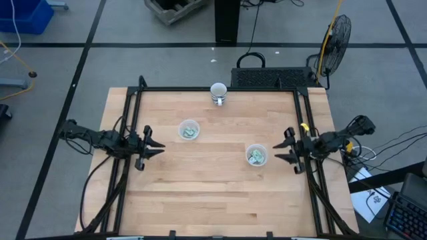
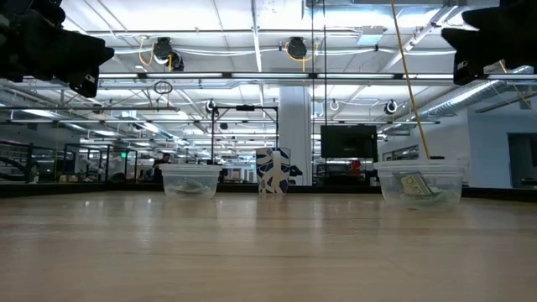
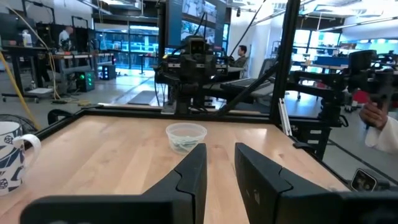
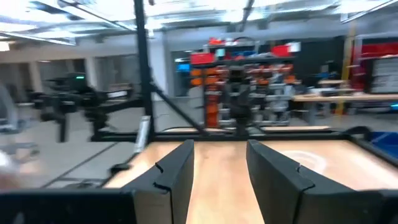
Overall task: Pick and place Stevia / Truvia into bins
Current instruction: Return to Home Position
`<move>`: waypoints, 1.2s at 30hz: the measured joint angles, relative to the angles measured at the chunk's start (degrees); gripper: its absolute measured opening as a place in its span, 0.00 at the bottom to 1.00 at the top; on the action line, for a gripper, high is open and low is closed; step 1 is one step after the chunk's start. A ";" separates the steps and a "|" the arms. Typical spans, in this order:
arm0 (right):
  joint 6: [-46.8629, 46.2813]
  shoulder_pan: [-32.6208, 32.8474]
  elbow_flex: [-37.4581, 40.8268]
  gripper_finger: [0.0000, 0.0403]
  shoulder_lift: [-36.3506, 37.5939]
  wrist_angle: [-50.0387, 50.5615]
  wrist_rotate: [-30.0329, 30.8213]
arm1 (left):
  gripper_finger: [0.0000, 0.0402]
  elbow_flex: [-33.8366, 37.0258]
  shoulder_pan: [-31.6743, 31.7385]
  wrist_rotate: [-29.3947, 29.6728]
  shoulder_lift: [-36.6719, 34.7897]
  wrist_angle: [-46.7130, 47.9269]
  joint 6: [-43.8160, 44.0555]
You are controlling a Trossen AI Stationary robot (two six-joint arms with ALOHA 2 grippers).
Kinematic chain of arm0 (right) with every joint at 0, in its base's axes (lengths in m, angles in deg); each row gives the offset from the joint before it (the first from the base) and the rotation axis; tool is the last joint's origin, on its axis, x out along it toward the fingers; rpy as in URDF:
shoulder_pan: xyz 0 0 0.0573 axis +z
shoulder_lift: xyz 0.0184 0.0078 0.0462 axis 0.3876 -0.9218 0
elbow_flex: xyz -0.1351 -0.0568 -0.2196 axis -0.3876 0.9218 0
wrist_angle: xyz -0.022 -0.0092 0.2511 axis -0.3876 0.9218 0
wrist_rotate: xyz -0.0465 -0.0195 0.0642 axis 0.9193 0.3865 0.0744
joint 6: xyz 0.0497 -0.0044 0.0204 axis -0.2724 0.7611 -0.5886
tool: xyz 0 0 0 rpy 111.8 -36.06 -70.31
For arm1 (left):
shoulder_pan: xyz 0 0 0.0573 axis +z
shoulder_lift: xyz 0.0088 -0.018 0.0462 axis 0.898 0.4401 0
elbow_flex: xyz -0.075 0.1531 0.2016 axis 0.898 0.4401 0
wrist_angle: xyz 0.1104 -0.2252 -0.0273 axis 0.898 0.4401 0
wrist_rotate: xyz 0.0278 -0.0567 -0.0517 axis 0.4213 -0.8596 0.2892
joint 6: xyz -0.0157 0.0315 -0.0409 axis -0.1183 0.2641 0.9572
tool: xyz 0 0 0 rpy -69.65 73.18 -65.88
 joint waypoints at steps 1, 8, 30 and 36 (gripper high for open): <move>0.57 -0.87 0.00 0.35 0.00 -0.26 0.75 | 0.22 0.00 0.00 0.00 0.00 0.00 0.02; 1.43 -8.49 0.02 0.35 0.00 1.51 0.71 | 0.22 0.00 0.00 0.02 0.00 0.02 0.00; 2.58 -14.40 0.04 0.35 -1.11 5.52 0.62 | 0.22 -0.03 -0.02 0.07 0.00 0.04 -0.03; 2.57 -14.40 0.07 0.35 -1.11 5.43 0.62 | 0.22 -0.04 -0.02 0.07 0.00 0.04 -0.03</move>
